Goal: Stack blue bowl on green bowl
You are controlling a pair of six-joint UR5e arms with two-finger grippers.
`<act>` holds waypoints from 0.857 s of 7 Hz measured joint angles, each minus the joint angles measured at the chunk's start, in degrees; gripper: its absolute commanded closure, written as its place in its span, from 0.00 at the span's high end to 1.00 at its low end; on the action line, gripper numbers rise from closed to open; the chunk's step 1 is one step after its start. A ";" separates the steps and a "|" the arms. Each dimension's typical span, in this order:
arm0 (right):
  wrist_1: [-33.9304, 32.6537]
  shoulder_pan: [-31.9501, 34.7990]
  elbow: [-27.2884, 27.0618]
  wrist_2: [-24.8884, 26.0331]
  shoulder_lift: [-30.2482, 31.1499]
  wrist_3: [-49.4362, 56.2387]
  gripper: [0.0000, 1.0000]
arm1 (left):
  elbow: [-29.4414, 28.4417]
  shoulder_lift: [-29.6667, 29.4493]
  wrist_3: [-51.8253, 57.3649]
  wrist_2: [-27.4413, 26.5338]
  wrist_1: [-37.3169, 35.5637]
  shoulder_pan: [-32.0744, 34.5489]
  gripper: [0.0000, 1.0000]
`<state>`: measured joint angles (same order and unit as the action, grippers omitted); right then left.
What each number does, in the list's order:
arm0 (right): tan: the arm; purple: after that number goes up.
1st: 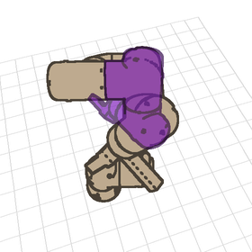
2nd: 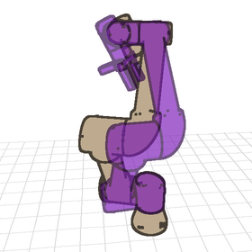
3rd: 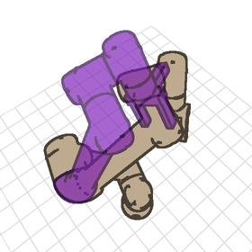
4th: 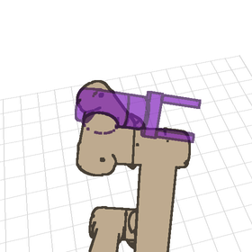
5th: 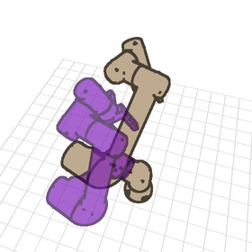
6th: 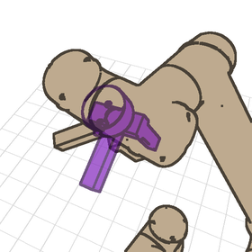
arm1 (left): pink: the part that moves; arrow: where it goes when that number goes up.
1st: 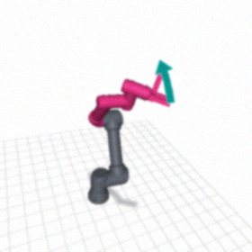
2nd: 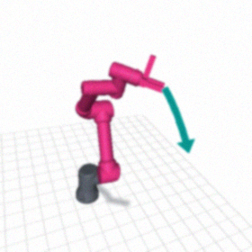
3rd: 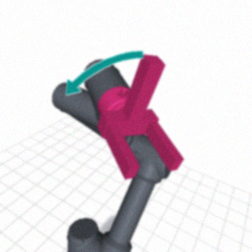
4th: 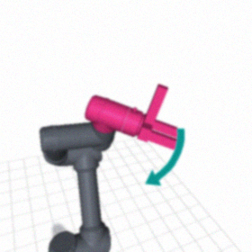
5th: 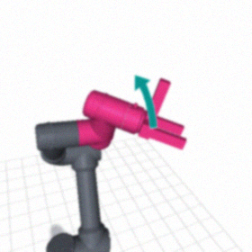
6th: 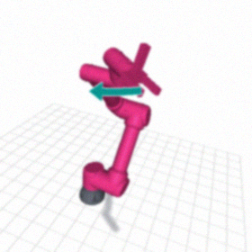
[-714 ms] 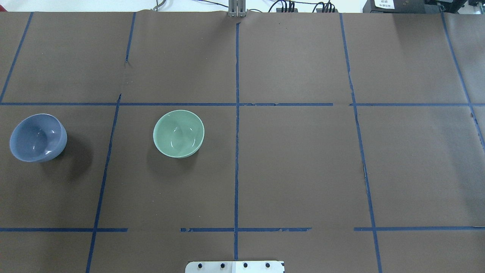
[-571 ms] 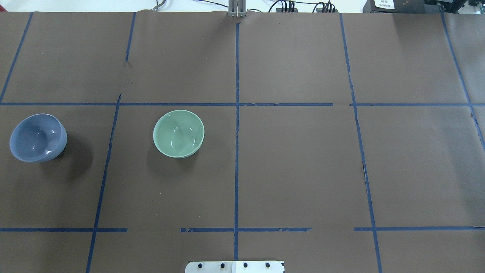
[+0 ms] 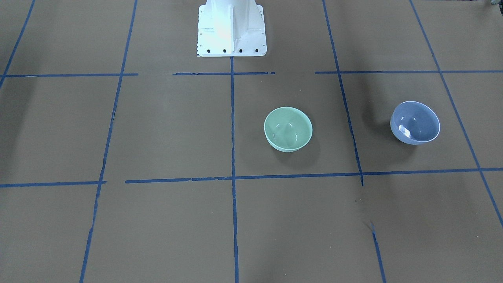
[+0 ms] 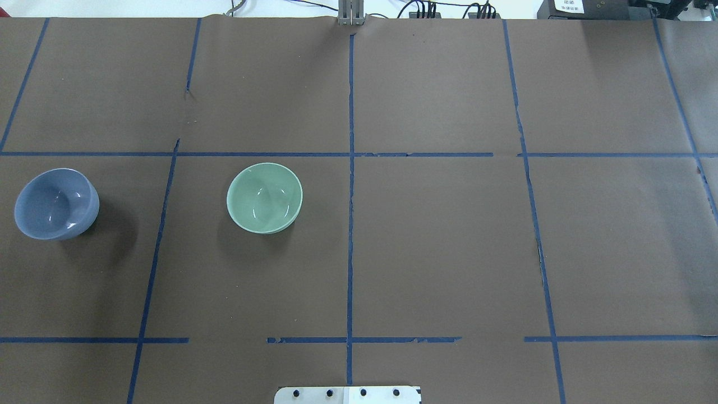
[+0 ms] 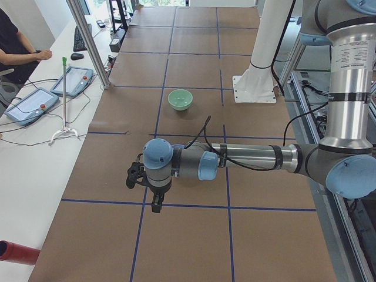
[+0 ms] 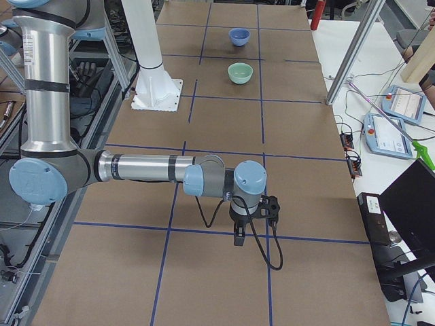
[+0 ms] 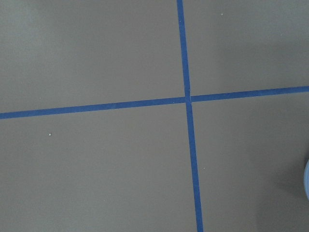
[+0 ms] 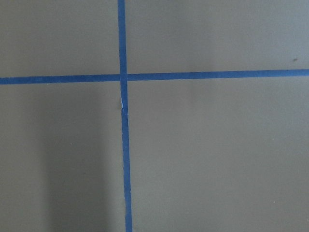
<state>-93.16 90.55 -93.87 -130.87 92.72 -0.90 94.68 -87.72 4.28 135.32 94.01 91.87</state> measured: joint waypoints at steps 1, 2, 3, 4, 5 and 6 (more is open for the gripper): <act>0.00 -0.01 0.00 0.00 0.00 0.01 1.00 | 1.67 0.37 -0.92 -0.06 0.28 -0.96 1.00; 0.00 -0.02 0.00 0.00 0.00 0.02 1.00 | 4.46 1.18 -4.71 -0.05 0.52 -2.43 1.00; 0.00 -0.02 0.00 0.00 0.00 0.02 1.00 | 7.88 2.86 -11.03 -0.13 2.26 -5.36 1.00; 0.00 -0.02 0.00 0.00 0.00 0.02 1.00 | 9.63 5.37 -18.47 -0.26 8.03 -9.31 1.00; 0.00 -0.01 0.00 0.00 0.00 0.02 1.00 | 9.05 7.82 -26.44 -0.87 17.01 -13.36 1.00; 0.00 0.00 0.00 0.00 0.00 0.02 1.00 | 6.39 9.41 -33.85 -2.00 26.88 -17.25 1.00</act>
<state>-93.16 90.55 -93.86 -130.87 92.72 -0.88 101.06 -78.31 -29.57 133.33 120.89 74.62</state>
